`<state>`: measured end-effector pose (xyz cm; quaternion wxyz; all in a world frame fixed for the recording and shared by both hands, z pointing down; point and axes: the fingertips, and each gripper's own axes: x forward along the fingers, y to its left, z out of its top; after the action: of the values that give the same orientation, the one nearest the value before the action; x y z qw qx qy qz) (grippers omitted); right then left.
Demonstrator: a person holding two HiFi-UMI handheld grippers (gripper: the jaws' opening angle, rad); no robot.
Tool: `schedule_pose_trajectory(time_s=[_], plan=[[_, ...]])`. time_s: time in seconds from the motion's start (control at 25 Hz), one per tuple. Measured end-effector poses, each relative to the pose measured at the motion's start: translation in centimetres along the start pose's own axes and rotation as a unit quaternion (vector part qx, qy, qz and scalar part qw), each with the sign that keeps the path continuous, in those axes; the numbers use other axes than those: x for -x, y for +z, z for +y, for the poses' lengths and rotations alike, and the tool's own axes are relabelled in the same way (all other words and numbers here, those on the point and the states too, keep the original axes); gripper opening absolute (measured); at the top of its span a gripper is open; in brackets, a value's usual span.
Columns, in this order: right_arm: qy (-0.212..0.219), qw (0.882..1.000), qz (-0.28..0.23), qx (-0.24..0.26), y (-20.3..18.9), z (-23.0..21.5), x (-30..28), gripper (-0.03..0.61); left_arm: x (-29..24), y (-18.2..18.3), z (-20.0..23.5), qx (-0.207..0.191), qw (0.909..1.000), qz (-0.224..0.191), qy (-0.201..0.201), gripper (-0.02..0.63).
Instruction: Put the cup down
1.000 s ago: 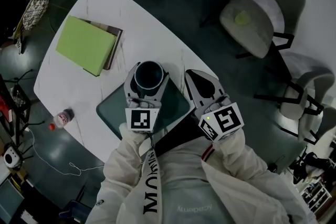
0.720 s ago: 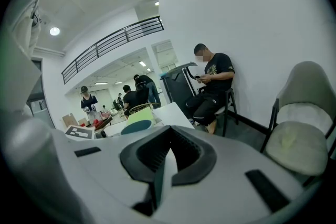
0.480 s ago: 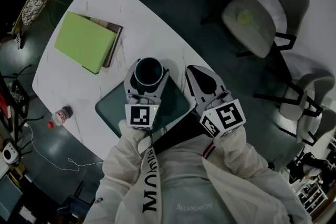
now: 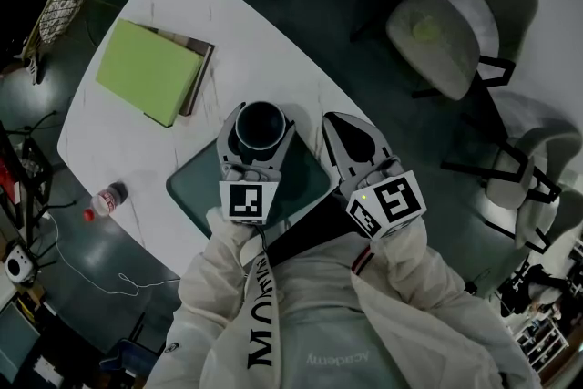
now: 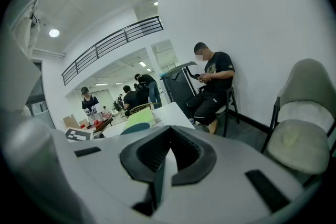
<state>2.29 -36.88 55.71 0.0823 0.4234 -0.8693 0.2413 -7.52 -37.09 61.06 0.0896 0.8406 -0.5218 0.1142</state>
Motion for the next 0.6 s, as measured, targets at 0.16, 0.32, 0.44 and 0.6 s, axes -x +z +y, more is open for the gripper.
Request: schedule_pose_trajectory(time_s=[0.16,0.32,0.44,0.6], plan=[[-0.002,1.000,0.002,-0.002,-0.25,-0.05,0.25,0.005,0.06,-0.11,0.04,0.005,1.0000,0.001,0.002,0.385],[-0.006,1.000,0.000,-0.009,-0.52,-0.28,0.55,0.005,0.24,-0.61,-0.12,-0.004,0.9999,0.015,-0.001,0.385],[-0.007,1.000,-0.001,-0.003,-0.20,-0.29,0.76,0.005,0.29,-0.98,-0.23,-0.007,0.9996,0.028,-0.003,0.385],[-0.009,1.000,0.000,-0.007,-0.47,-0.12,1.01,0.005,0.36,-0.74,-0.08,-0.003,0.9997,0.023,0.003,0.385]])
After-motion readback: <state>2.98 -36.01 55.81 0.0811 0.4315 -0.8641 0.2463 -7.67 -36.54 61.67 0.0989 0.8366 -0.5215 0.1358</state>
